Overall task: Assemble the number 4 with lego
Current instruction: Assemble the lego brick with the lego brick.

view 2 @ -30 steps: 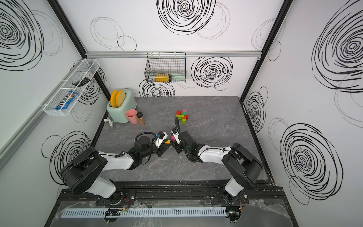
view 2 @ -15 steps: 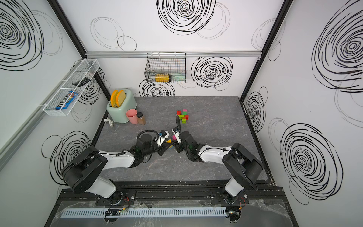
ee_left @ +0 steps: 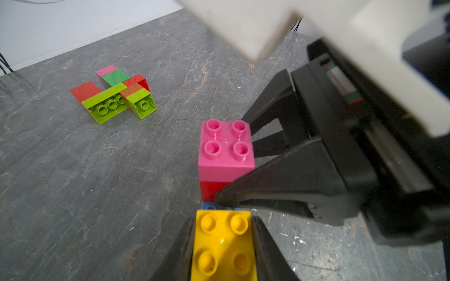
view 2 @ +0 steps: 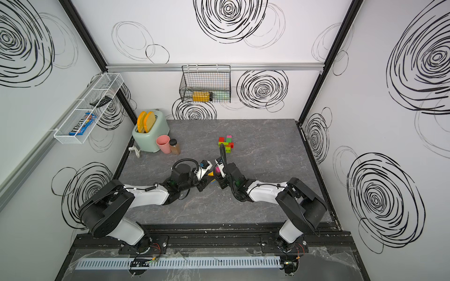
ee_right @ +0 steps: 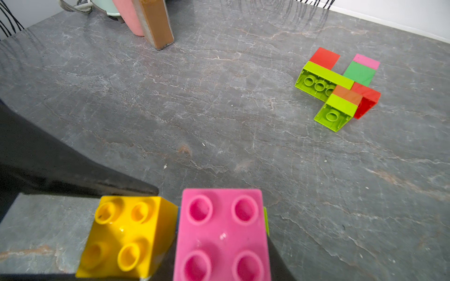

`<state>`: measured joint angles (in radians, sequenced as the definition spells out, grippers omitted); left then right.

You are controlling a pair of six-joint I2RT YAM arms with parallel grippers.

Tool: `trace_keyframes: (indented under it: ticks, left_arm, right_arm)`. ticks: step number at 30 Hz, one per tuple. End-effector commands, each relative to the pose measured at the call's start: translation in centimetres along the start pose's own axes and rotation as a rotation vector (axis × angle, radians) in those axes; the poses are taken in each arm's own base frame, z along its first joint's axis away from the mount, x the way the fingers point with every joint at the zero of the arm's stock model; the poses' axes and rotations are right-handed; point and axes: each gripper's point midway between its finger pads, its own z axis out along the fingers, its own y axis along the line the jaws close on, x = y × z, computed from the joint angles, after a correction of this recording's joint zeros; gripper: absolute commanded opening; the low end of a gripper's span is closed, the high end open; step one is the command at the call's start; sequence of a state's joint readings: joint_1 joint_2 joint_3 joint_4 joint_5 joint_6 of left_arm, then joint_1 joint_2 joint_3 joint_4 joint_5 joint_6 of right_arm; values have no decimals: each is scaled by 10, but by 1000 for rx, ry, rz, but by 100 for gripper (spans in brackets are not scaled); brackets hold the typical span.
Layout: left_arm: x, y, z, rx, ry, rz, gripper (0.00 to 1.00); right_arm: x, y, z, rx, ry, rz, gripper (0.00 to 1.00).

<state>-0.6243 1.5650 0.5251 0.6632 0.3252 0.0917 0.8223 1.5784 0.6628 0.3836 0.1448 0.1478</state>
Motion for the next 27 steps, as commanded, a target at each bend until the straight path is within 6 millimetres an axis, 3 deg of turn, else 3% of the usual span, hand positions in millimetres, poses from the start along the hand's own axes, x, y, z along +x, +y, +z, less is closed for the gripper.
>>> trace_keyframes:
  ticks: [1, 3, 4, 8, 10, 12, 19, 27]
  left_arm:
    - [81, -44, 0, 163, 281, -64, 0]
    - [68, -45, -2, 190, 243, -74, 39]
    - [56, -44, -3, 199, 204, -69, 47]
    - [10, -41, -13, 239, 26, -31, 63]
    - [-8, -37, -20, 240, -72, -2, 66]
    - [-12, -36, -23, 230, -133, 24, 67]
    - [-7, -29, -29, 179, -261, 52, 67]
    - [4, -25, -25, 144, -273, 70, 66]
  right_arm:
    - [131, 1, -12, -26, 435, -18, 0]
    - [129, -1, -12, -14, 427, -16, 0]
    - [127, -3, -12, -5, 421, -16, 0]
    - [115, -9, -12, 23, 390, -8, 0]
    - [110, -11, -11, 30, 378, -7, 0]
    - [108, -12, -11, 31, 375, -9, 0]
    - [107, -13, -11, 33, 374, -17, 0]
    - [105, -13, -12, 36, 372, -21, 0]
